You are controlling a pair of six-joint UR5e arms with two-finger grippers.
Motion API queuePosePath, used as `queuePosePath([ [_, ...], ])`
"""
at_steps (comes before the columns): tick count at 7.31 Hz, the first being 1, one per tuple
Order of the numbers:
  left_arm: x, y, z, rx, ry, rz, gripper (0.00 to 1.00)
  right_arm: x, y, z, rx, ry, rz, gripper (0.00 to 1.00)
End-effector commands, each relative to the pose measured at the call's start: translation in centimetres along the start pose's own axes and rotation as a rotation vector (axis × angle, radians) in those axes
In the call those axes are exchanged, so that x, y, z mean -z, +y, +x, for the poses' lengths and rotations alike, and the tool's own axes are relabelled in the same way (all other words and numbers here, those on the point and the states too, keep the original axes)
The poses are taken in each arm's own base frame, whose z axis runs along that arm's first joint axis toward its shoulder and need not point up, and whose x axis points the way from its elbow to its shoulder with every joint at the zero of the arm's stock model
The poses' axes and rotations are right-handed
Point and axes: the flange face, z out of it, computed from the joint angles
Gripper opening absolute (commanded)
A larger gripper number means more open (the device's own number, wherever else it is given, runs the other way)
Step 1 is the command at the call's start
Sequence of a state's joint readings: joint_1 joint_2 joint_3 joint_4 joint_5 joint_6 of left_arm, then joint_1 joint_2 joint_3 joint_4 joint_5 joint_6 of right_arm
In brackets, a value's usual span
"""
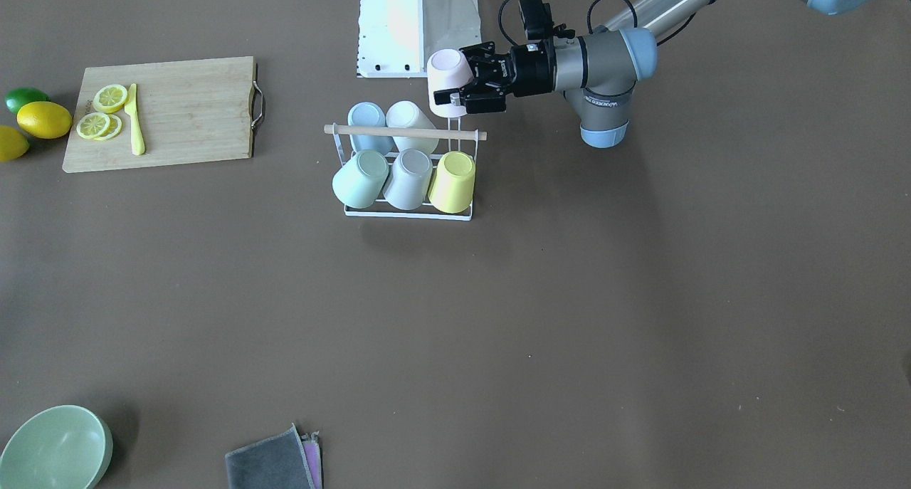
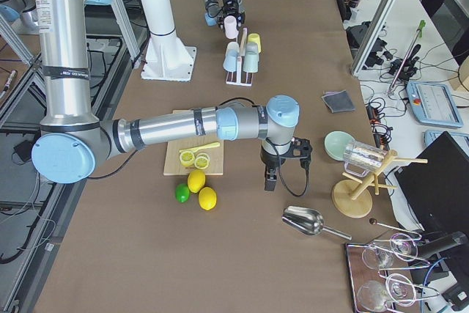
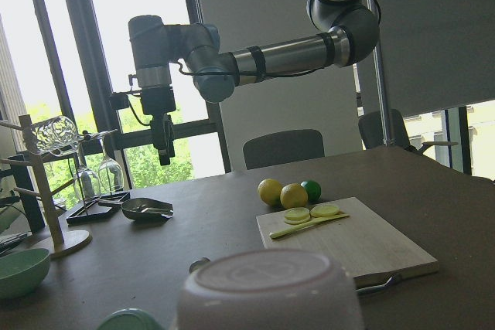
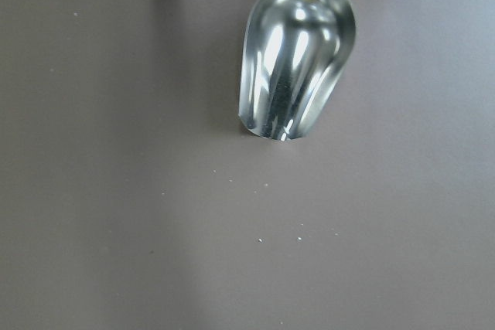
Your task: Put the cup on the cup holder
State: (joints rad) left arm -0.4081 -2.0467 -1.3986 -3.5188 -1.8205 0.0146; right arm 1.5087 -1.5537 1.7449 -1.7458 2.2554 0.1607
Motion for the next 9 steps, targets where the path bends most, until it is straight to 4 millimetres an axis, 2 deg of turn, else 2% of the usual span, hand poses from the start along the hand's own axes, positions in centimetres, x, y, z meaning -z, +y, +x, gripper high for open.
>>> queuePosePath([
  [1, 0.1, 0.5, 0.0, -0.037, -0.007, -0.012, 0.41, 0.5, 1.3, 4.6, -0.080, 0.007, -0.066, 1.00],
  [2, 0.1, 0.8, 0.1, -0.039, -0.007, -0.016, 0.42, -0.5, 2.0, 6.2, -0.036, 0.004, -0.082, 1.00],
  [5, 0.0, 1.1, 0.5, -0.069, -0.002, -0.021, 0.42, 0.7, 3.2, 12.0, -0.032, -0.018, -0.047, 1.00],
  [8, -0.1, 1.6, 0.7, -0.064, 0.002, -0.032, 0.42, 1.8, 4.1, 14.3, -0.065, -0.027, -0.010, 1.00],
  [9, -0.1, 1.6, 0.7, -0.064, -0.001, -0.032, 0.42, 1.8, 4.1, 14.3, -0.056, -0.027, -0.010, 1.00],
])
